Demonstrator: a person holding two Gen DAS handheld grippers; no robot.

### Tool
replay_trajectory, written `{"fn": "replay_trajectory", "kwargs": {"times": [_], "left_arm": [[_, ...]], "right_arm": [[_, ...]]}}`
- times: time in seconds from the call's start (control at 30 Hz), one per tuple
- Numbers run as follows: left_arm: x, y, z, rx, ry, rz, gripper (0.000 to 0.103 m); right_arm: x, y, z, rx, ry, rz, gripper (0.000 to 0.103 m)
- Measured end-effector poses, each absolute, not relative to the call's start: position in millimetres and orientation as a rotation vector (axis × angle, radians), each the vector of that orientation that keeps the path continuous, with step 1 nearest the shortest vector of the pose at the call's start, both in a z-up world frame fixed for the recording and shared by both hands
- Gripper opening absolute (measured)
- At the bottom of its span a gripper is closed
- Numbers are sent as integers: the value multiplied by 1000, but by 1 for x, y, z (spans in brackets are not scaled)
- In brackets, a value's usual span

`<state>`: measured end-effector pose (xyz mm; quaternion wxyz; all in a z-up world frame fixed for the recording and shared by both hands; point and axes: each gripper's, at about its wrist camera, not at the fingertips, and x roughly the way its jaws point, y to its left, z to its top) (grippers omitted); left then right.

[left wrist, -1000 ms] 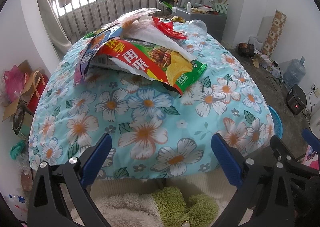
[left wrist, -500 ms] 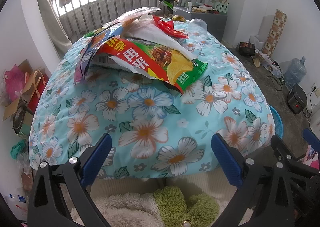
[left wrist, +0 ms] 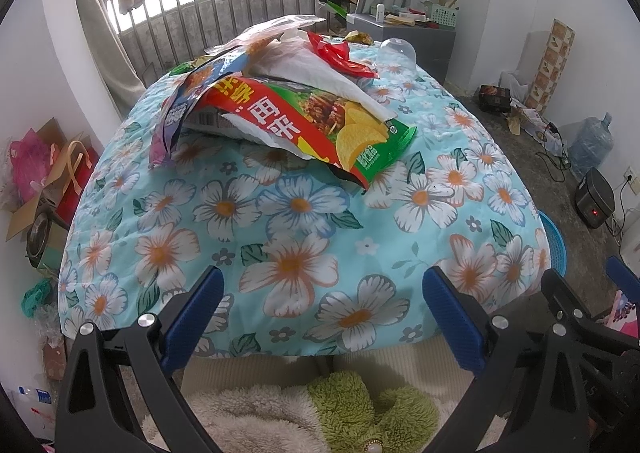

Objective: Collect trash

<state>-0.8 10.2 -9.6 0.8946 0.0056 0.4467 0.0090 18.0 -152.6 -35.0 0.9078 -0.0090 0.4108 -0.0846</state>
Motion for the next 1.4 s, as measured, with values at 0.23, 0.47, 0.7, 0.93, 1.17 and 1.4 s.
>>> {"fn": "replay_trajectory", "kwargs": {"times": [0.23, 0.47, 0.7, 0.93, 1.17, 1.4], "left_arm": [[0, 12, -8, 11, 929, 22, 97], [2, 14, -6, 8, 931, 27, 97], [9, 23, -1, -4, 921, 47, 97], [17, 41, 5, -17, 898, 88, 97], [24, 59, 10, -26, 882, 142, 98], [31, 67, 7, -20, 898, 159, 97]], "right_arm": [[21, -149, -33, -21, 850, -172, 96], [22, -148, -34, -21, 851, -171, 96], [35, -131, -29, -50, 871, -166, 96], [52, -111, -23, -97, 863, -140, 96], [66, -100, -22, -127, 858, -109, 96], [77, -93, -23, -145, 861, -95, 96]]}}
